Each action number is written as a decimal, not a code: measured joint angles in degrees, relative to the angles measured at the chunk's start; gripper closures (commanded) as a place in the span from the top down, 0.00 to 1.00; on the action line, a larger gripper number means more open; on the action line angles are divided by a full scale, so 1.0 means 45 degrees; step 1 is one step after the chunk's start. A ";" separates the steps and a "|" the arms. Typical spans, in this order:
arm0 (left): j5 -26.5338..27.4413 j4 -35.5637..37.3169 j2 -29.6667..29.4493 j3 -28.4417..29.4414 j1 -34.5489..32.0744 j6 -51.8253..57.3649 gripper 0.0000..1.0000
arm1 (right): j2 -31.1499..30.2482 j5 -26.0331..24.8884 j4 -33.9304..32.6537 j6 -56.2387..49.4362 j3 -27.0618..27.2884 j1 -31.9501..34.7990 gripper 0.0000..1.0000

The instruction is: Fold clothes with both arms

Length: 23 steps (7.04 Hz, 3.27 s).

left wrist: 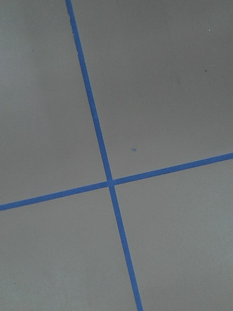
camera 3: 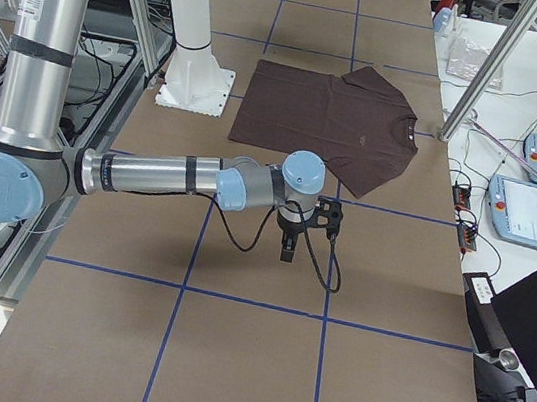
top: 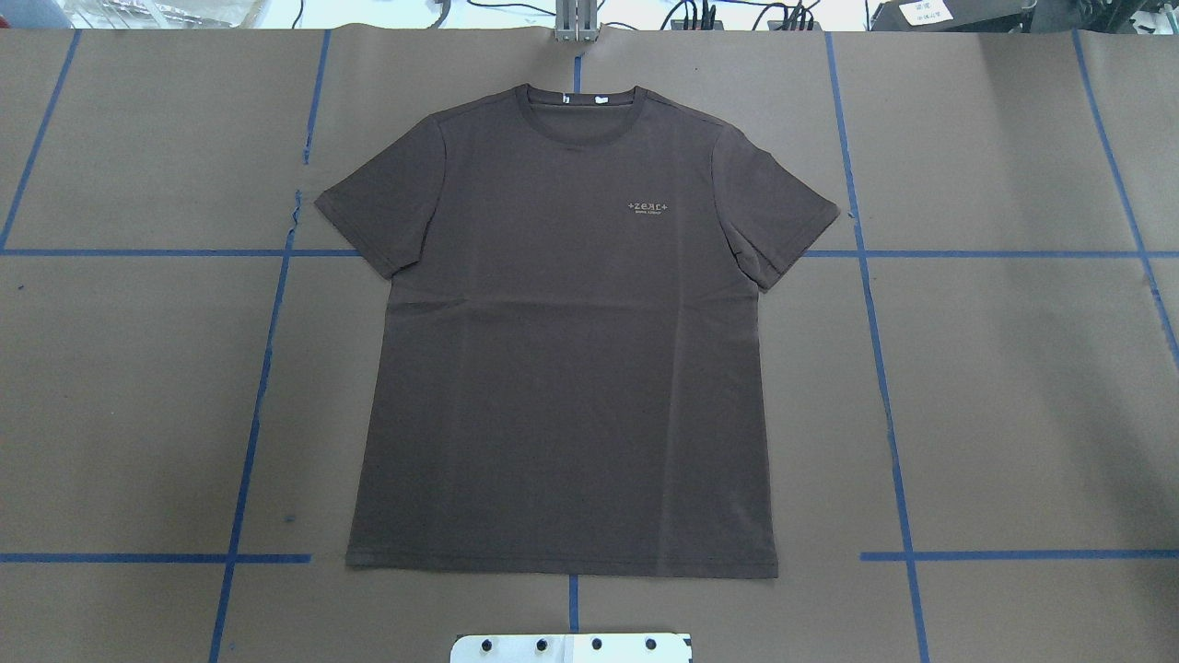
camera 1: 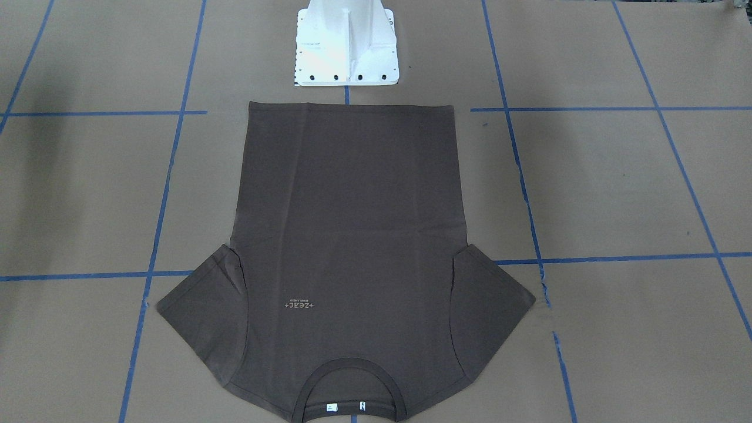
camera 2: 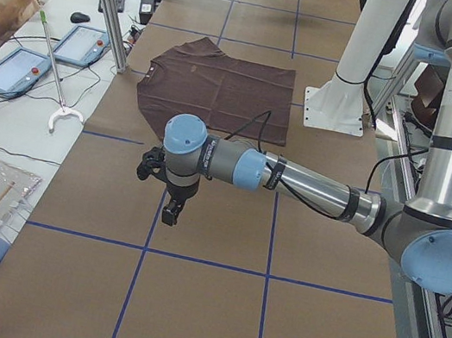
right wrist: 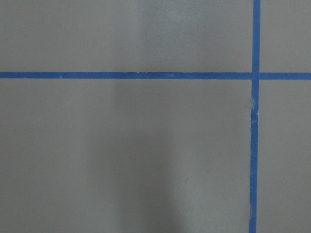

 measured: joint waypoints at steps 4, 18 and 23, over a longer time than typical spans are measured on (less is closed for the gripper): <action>-0.0175 0.0012 0.0065 -0.0251 -0.0001 -0.0022 1.00 | 0.0140 -0.0051 0.0011 -0.0084 -0.0005 0.0004 1.00; -0.1031 -0.1593 0.0055 -0.0434 0.0077 -0.0110 1.00 | 0.9802 -0.3451 0.4736 1.0872 -0.9326 -0.5238 0.85; -0.1073 -0.1592 0.0056 -0.0457 0.0061 -0.0116 1.00 | 0.9462 -0.3756 0.4759 1.0875 -0.9455 -0.5777 0.00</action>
